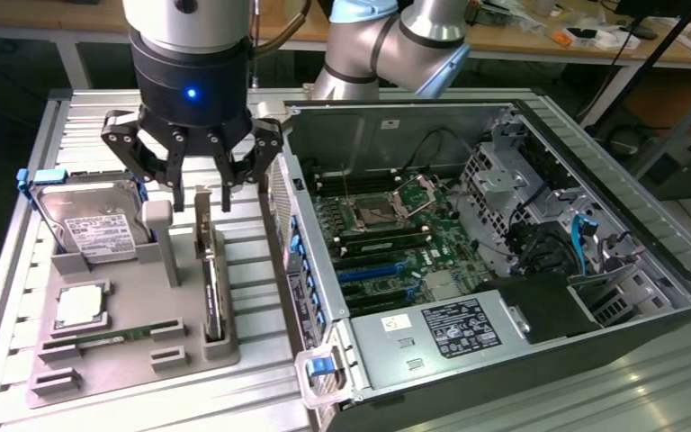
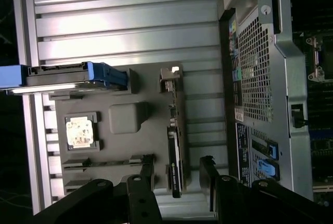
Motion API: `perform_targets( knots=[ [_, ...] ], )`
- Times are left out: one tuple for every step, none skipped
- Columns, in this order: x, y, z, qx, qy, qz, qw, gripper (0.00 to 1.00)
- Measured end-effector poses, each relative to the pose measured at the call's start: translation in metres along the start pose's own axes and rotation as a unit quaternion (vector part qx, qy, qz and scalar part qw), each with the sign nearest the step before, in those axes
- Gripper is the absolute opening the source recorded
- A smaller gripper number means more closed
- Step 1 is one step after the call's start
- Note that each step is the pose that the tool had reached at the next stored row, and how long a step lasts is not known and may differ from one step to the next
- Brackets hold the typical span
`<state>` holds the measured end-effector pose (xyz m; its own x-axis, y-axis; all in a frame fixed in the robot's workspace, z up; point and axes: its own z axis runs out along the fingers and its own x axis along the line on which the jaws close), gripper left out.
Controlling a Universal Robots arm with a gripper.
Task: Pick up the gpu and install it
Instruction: 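Pick up the gpu and move the gpu toward the slot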
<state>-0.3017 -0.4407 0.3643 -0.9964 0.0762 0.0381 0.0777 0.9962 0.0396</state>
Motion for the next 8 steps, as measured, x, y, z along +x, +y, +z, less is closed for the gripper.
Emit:
perform_targets(
  knots=[
    [-0.0001,-0.0009,0.0002,0.0000,0.0000,0.000,1.0000,0.48],
    [-0.0002,-0.0023,0.0007,0.0000,0.0000,0.000,1.0000,0.48],
    [-0.0003,-0.0032,0.0012,0.0000,0.0000,0.000,1.0000,0.48],
    [-0.0004,-0.0040,0.0018,-0.0001,-0.0001,0.000,1.0000,0.48],
    [-0.0005,-0.0049,0.0027,-0.0001,-0.0001,0.000,1.0000,0.48],
    [-0.0006,-0.0055,0.0032,-0.0001,-0.0001,0.000,1.0000,0.48],
    [-0.0006,-0.0062,0.0040,-0.0002,-0.0001,0.000,1.0000,0.48],
    [-0.0007,-0.0067,0.0046,-0.0001,0.0000,0.000,1.0000,0.48]
  ],
)
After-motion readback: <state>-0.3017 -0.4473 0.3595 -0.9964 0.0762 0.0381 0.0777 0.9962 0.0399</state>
